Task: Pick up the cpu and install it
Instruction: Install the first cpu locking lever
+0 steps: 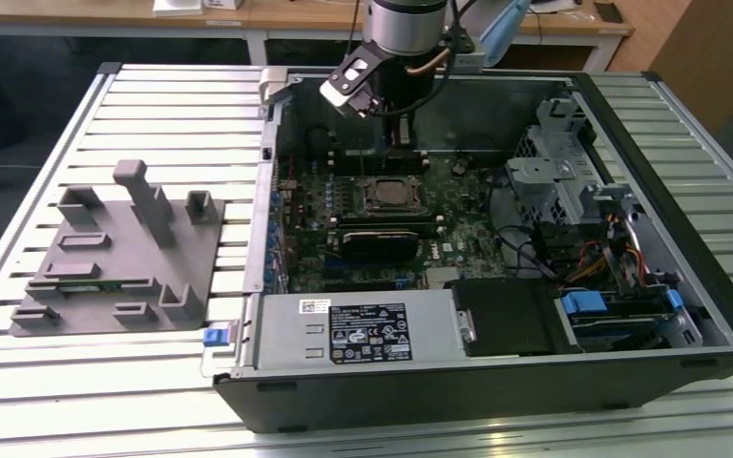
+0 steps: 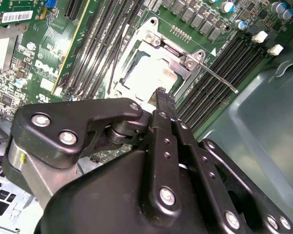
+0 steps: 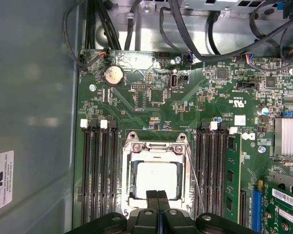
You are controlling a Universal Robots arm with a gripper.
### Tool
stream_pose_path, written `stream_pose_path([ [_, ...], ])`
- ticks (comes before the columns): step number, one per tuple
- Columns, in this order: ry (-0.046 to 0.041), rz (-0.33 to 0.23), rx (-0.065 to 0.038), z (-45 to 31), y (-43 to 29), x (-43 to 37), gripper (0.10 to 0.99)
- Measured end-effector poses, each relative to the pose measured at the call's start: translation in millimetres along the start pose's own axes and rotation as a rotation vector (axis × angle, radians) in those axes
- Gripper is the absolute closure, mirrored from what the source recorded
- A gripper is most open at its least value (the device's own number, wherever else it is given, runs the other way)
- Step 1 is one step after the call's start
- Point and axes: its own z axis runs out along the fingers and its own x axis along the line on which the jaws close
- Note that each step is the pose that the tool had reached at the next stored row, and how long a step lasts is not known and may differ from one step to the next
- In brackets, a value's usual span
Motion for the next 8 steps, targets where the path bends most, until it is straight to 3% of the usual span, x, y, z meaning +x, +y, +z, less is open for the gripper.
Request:
stream_pose_path([
  [8,-0.0001,0.000,0.000,-2.4,0.0,-0.1,0.965],
])
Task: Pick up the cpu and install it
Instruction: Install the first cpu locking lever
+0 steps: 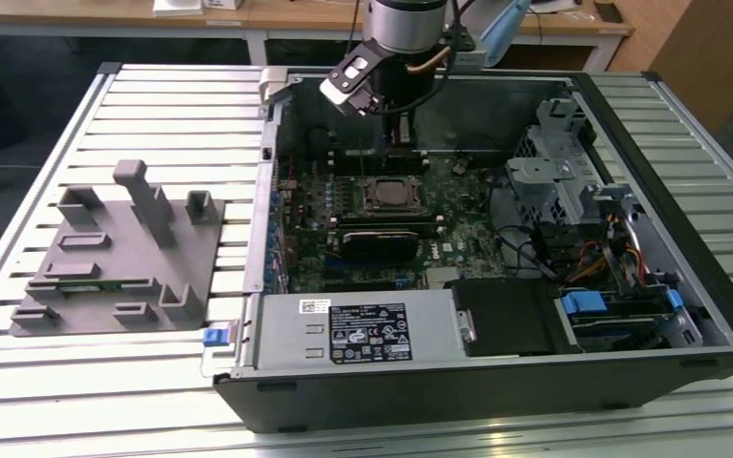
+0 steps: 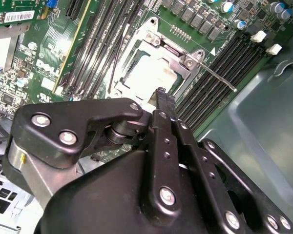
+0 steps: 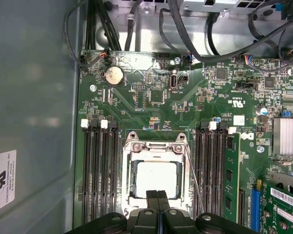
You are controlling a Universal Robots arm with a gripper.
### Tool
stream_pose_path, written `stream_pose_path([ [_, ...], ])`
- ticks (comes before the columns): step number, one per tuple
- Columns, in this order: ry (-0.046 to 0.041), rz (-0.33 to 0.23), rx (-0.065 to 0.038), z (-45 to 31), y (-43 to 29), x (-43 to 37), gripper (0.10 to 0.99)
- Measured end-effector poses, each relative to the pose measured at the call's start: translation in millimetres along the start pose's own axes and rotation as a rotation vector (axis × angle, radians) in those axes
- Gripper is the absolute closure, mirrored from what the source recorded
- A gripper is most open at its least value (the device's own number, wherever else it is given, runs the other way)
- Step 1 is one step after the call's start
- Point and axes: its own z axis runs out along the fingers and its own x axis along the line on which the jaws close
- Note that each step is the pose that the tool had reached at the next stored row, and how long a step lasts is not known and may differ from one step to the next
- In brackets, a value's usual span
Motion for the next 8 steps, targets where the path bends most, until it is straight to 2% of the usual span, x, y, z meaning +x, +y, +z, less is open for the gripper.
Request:
stream_pose_path([
  [8,0.0001,0.000,0.000,-2.9,0.1,-0.1,0.965],
])
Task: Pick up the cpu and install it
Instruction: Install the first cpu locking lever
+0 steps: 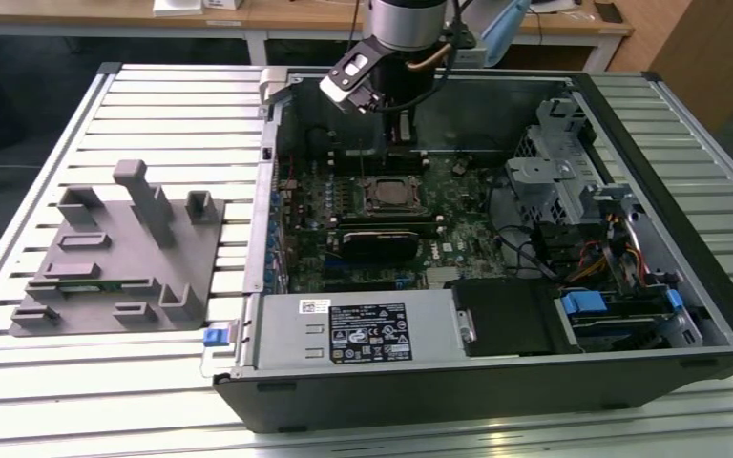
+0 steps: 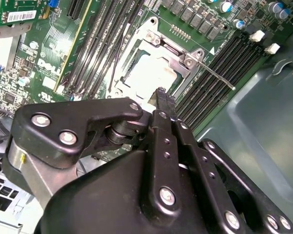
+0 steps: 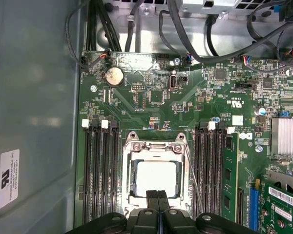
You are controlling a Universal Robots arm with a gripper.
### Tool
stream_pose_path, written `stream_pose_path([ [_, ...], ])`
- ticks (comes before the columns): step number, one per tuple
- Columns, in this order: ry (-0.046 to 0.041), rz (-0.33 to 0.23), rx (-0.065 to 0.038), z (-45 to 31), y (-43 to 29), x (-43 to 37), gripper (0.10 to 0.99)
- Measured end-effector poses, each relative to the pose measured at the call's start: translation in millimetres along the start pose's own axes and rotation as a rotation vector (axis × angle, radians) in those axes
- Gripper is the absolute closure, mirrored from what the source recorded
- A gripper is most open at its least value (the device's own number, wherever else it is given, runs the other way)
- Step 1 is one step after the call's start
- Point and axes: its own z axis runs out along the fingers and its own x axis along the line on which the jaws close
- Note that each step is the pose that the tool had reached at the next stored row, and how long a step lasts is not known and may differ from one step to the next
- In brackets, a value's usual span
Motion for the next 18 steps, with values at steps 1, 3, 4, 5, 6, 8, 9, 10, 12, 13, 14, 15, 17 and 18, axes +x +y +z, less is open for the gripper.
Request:
stream_pose_path([
  [1,0.0000,0.000,0.000,-0.3,0.0,0.0,0.965],
  [3,0.0001,0.000,0.000,-0.8,0.0,0.0,0.965],
  [4,0.0001,0.000,0.000,-1.0,0.0,0.0,0.965],
  [5,0.0000,0.000,0.000,-1.3,0.0,0.0,0.965],
  [6,0.0001,0.000,0.000,-1.4,0.0,0.0,0.965],
  [8,-0.0003,0.000,0.000,-2.0,0.0,-0.1,0.965],
  [9,-0.0003,0.000,0.000,-2.5,0.0,-0.1,0.965],
  [10,-0.0002,0.000,0.000,-2.9,0.0,-0.1,0.965],
  [12,-0.0001,0.001,0.000,-4.4,0.1,-0.1,0.965],
  [13,-0.0001,0.001,0.000,-5.5,0.1,-0.2,0.965],
  [14,-0.0001,0.001,0.000,-6.8,0.2,-0.2,0.965],
  [15,0.0000,0.001,0.000,-8.1,0.2,-0.2,0.965],
  [17,0.0000,0.001,0.000,-10.6,0.2,-0.3,0.965],
  [18,-0.0001,0.001,0.000,-12.1,0.3,-0.3,0.965],
])
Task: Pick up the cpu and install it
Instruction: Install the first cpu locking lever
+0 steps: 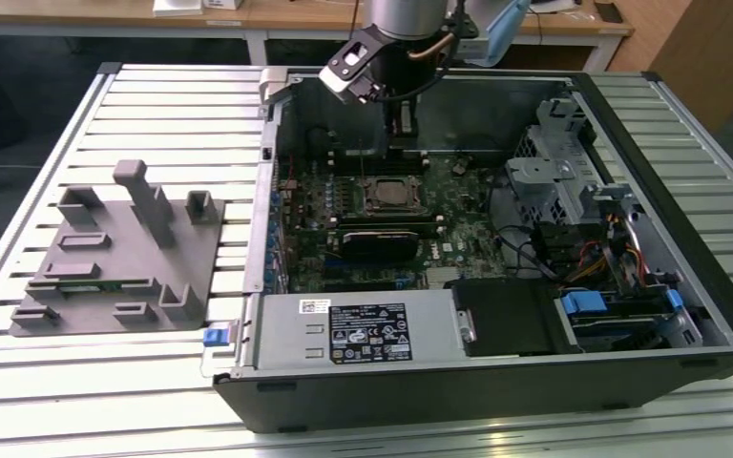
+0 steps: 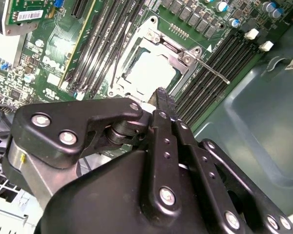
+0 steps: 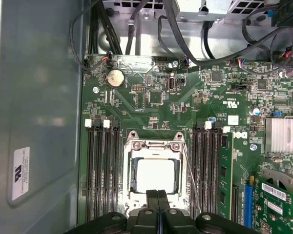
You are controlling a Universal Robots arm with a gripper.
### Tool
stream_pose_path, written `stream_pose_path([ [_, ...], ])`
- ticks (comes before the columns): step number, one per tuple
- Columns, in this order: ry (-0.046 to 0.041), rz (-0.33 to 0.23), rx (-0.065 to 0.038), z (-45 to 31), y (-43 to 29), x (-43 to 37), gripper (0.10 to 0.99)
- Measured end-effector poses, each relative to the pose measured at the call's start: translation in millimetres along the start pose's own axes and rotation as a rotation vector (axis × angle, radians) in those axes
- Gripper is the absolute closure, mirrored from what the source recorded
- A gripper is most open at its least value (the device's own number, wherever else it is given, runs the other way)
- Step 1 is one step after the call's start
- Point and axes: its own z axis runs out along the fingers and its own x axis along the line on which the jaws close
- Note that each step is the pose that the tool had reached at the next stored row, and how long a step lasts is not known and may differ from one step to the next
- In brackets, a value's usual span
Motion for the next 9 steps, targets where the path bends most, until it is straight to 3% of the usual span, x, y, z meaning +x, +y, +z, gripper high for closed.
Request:
stream_pose_path([
  [9,0.0000,0.000,0.000,-11.3,0.2,-0.3,0.965],
])
